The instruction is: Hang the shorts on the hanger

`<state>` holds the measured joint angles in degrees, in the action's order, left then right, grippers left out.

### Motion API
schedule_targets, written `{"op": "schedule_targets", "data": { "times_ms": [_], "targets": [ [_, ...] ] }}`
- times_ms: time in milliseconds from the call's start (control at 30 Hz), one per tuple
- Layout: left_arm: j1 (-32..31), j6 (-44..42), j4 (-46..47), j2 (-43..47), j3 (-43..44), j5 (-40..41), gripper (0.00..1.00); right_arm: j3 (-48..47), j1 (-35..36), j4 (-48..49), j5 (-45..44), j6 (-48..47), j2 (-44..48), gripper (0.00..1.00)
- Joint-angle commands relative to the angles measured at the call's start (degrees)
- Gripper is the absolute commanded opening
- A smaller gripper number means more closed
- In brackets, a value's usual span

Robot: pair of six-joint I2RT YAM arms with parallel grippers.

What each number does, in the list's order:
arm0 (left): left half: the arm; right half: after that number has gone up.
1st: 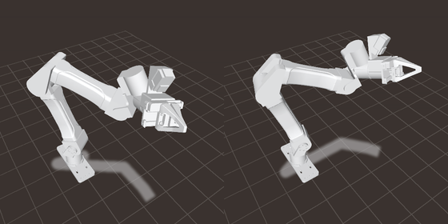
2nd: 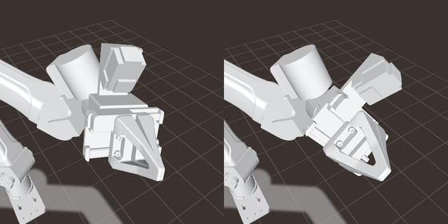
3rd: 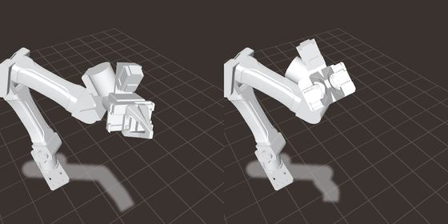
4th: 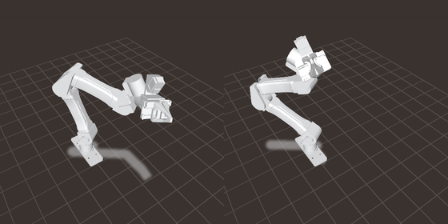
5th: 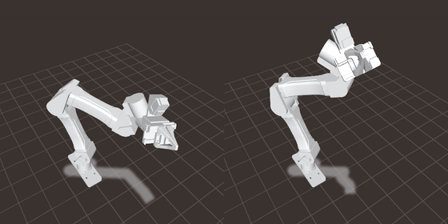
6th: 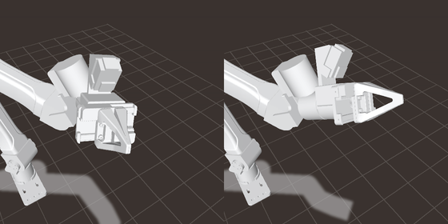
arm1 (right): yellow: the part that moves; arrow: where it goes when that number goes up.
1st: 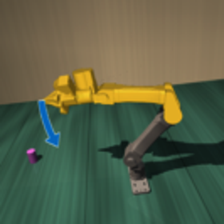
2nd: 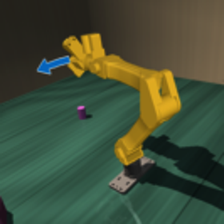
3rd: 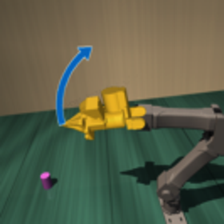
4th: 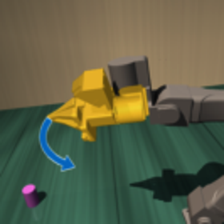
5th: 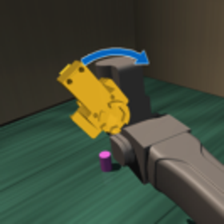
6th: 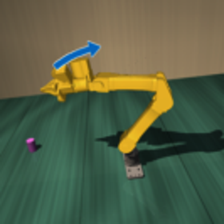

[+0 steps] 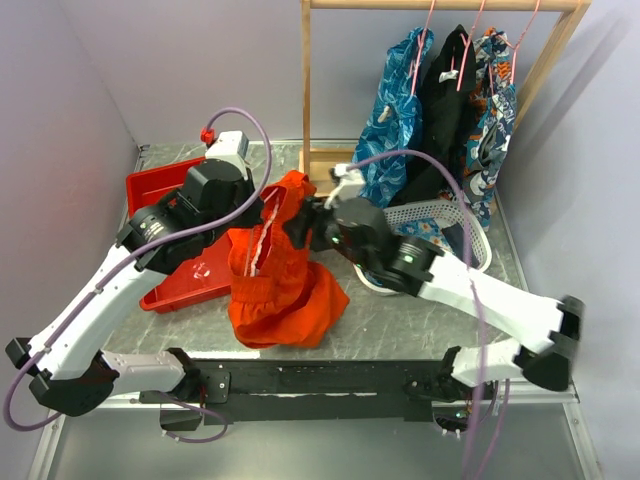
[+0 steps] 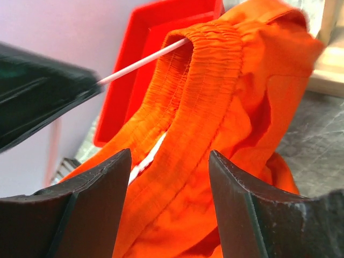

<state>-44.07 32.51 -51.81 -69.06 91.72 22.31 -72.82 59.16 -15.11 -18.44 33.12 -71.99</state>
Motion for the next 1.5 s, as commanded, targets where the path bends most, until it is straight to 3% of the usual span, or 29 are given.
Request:
{"op": "schedule_targets", "data": {
  "times_ms": [0,200,300,367,400,433,500,600,767,900,1100,1200,1300,1333,1467],
  "targets": [
    [-0.22,-2.63,3.21,1.91,2.50,-4.54,0.01,-4.44,-2.55,0.96,2.97,-0.96,-6.14,0.68],
    [-0.22,-3.86,2.59,1.64,3.81,-5.43,0.01,-9.88,-4.75,0.09,0.78,-0.60,-12.73,0.73],
    [-0.22,-4.39,2.24,1.82,4.08,-5.17,0.01,-11.56,-5.71,-1.67,-2.56,-0.87,-13.79,0.68],
    [-0.22,-4.83,1.72,1.99,4.34,-4.90,0.01,-12.00,-7.73,-2.72,-2.57,-0.78,-13.88,0.45],
    [-0.31,-5.00,1.45,1.91,4.43,-4.90,0.01,-12.00,-8.61,-2.81,-2.66,-0.87,-13.54,0.27],
    [-0.22,-5.26,1.19,2.00,4.43,-4.73,0.01,-11.56,-9.75,-2.47,-2.22,-1.22,-13.10,0.19],
    [-0.31,-5.35,0.66,1.73,4.60,-4.11,0.01,-11.82,-10.99,-2.02,-0.91,-1.57,-12.04,0.08],
    [-0.31,-5.79,0.22,1.47,4.52,-3.85,0.01,-15.24,-12.92,-3.52,-0.03,-2.54,-11.86,0.03],
    [-1.36,-5.35,1.80,1.30,3.64,-3.67,0.01,-19.55,-15.21,-4.58,5.42,-3.94,-14.06,0.07],
    [-1.98,-4.57,2.76,0.07,4.69,-1.22,0.01,-17.46,-14.25,-1.33,12.63,-5.70,-12.04,0.29],
    [-2.42,-2.46,2.60,-3.44,11.27,-0.60,0.01,-13.87,-12.14,-5.19,9.84,-6.85,-4.93,0.59],
    [-3.12,-2.02,1.63,-6.00,15.32,1.07,0.01,-7.72,-11.08,-4.31,9.47,-4.04,3.15,0.59],
    [-4.17,0.08,0.92,-8.19,17.70,5.80,0.01,-4.54,-4.68,-4.31,4.84,-3.16,9.75,0.61],
    [-4.44,0.88,0.40,-8.81,18.83,7.04,0.01,-4.27,0.90,-5.44,-0.15,-3.07,11.33,0.61],
    [-4.97,4.92,-1.01,-11.18,20.69,13.79,0.01,-3.39,12.34,-8.52,-12.39,-0.79,12.57,0.63]
  ]
}}
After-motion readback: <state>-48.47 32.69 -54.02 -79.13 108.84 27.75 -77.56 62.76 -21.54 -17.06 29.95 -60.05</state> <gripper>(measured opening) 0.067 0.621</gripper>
